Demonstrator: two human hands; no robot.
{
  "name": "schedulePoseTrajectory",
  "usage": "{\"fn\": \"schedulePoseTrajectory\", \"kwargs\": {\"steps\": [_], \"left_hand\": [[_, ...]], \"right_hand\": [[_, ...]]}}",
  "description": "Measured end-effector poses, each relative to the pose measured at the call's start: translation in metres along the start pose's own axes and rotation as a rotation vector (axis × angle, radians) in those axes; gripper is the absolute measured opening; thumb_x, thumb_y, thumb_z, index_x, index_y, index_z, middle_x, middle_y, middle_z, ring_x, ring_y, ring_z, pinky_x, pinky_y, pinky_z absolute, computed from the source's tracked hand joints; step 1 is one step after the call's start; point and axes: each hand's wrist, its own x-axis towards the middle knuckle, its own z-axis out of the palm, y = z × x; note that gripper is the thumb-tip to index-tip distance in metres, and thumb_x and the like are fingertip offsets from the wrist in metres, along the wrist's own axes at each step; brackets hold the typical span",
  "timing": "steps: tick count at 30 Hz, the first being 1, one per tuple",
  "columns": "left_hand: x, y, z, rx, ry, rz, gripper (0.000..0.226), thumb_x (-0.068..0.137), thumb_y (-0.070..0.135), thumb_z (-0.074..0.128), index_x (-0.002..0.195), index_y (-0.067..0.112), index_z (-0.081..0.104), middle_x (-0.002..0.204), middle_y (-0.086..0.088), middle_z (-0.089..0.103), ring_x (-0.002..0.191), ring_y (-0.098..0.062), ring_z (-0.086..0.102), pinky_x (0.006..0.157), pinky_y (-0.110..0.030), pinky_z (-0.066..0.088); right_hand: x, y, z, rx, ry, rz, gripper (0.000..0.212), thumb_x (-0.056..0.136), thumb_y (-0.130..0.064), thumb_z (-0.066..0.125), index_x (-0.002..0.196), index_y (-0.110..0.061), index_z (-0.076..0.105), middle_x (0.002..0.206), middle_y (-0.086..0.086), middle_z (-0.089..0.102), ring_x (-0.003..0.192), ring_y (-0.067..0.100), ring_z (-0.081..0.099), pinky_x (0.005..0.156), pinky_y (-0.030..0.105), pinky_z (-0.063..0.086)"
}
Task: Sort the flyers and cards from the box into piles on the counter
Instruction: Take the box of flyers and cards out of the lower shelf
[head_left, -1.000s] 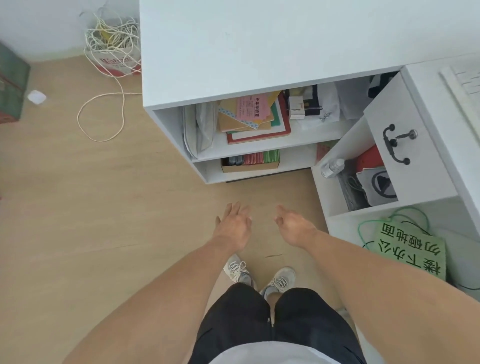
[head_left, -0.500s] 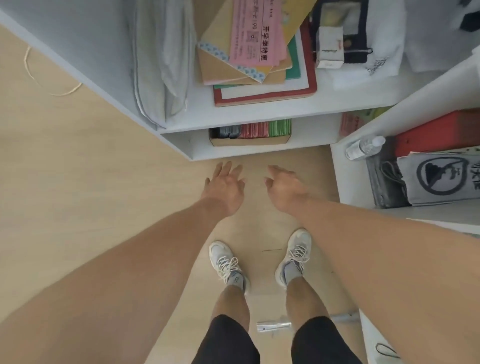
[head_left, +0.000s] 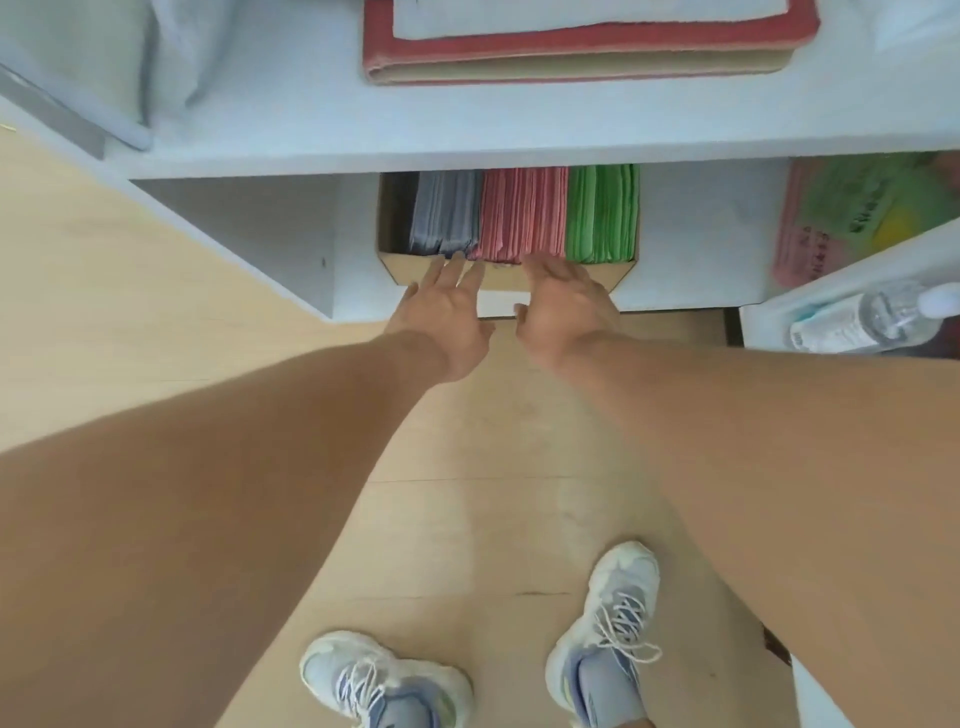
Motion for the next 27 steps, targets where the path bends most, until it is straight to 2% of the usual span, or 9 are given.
{"fn": "schedulePoseTrajectory", "kwargs": {"steps": [4,7,10,16,22,27], "left_hand": [[0.020,-0.009,0.017,0.047,0.100,0.006,0.076,0.100,0.025,0.053,0.160,0.016,0.008,0.167,-0.005,0.011,0.154,-0.025,0.008,0.124,-0.048,0.020],[0.022,-0.012,0.023,0.170,0.178,0.023,0.077,0.093,0.024,0.059,0.158,0.016,0.017,0.157,-0.008,0.024,0.147,-0.029,0.021,0.116,-0.048,0.034],[0.021,-0.007,0.027,0.206,0.197,0.010,0.075,0.088,0.028,0.062,0.153,0.016,0.026,0.148,-0.010,0.031,0.141,-0.031,0.026,0.112,-0.047,0.038],[0.021,0.010,0.028,0.190,0.238,-0.056,0.065,0.083,0.032,0.066,0.139,0.016,0.038,0.137,-0.010,0.038,0.130,-0.030,0.034,0.105,-0.044,0.039],[0.007,0.016,0.038,0.185,0.254,-0.047,0.058,0.085,0.036,0.064,0.136,0.017,0.043,0.129,-0.008,0.044,0.122,-0.029,0.039,0.104,-0.043,0.040],[-0.010,0.021,0.050,0.248,0.267,-0.028,0.050,0.089,0.039,0.058,0.133,0.018,0.045,0.124,-0.007,0.047,0.117,-0.028,0.041,0.102,-0.041,0.038]], "right_hand": [[0.022,-0.002,0.015,-0.070,0.129,0.022,0.070,0.086,-0.016,0.063,0.150,-0.012,0.034,0.153,0.011,0.034,0.143,0.031,0.026,0.120,0.044,0.024],[0.029,0.001,0.026,-0.092,0.266,0.053,0.053,0.087,-0.005,0.052,0.139,-0.012,0.045,0.137,0.012,0.047,0.128,0.031,0.038,0.111,0.043,0.032],[0.032,0.008,0.033,-0.126,0.348,0.015,0.039,0.093,-0.001,0.048,0.129,-0.014,0.056,0.129,0.009,0.054,0.123,0.030,0.044,0.108,0.044,0.034],[0.033,0.016,0.021,-0.115,0.320,-0.052,0.029,0.093,0.002,0.051,0.112,-0.015,0.065,0.110,0.005,0.062,0.111,0.026,0.052,0.108,0.047,0.038],[0.014,0.022,0.026,-0.107,0.315,-0.076,0.024,0.089,0.004,0.057,0.102,-0.015,0.067,0.098,0.002,0.062,0.102,0.024,0.055,0.106,0.048,0.040],[-0.006,0.030,0.039,-0.139,0.313,-0.126,0.019,0.090,-0.003,0.064,0.102,-0.017,0.069,0.094,0.000,0.063,0.095,0.022,0.054,0.093,0.043,0.046]]}}
